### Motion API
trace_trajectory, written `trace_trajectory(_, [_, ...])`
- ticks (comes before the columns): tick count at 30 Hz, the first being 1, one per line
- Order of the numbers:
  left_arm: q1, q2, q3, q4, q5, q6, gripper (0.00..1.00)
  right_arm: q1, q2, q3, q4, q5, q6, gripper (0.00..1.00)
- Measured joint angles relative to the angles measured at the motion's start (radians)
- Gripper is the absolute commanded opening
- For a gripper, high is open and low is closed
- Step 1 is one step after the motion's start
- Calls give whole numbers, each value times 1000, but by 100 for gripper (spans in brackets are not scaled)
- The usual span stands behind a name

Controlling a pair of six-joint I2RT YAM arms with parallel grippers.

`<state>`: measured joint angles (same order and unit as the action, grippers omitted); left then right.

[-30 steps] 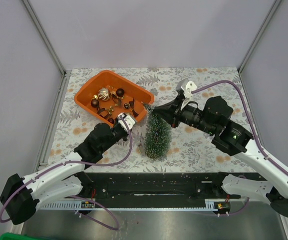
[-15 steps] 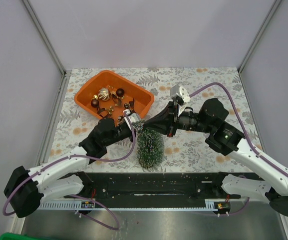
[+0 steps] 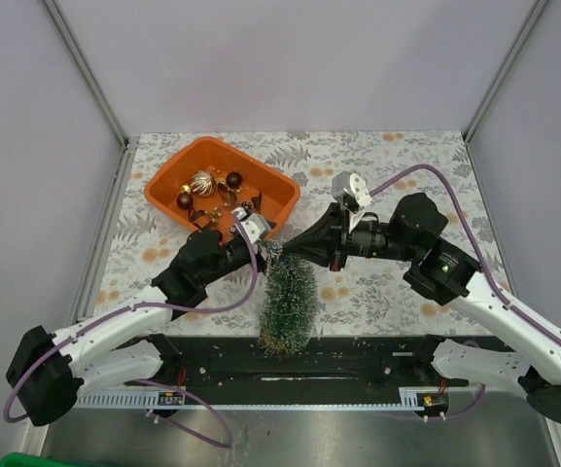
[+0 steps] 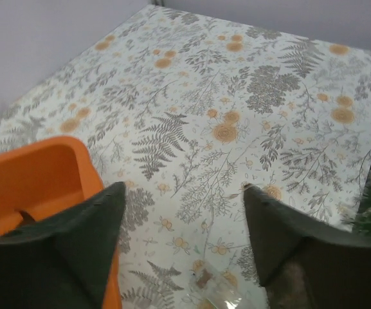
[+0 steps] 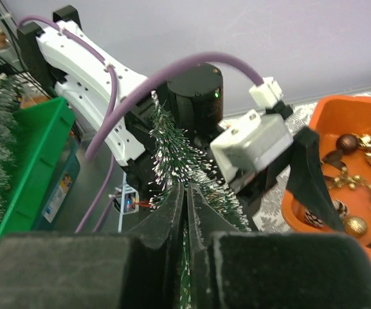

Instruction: Decorate the small christmas tree

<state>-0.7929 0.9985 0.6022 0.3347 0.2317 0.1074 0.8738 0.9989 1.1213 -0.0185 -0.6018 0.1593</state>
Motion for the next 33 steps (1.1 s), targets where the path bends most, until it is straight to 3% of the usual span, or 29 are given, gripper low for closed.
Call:
trace_trajectory(8, [102,-112,-61,-19,-92,-28,99,0,-67,5,-148,118,-107,3])
trace_trajectory(18, [225,-254,-75,-77,-234,0,99,0,-38,66,-245,289,-272,4])
trace_trajectory(33, [237,-306,-75,-290,-288,9,99,0,-55,71,-279,420,-345,8])
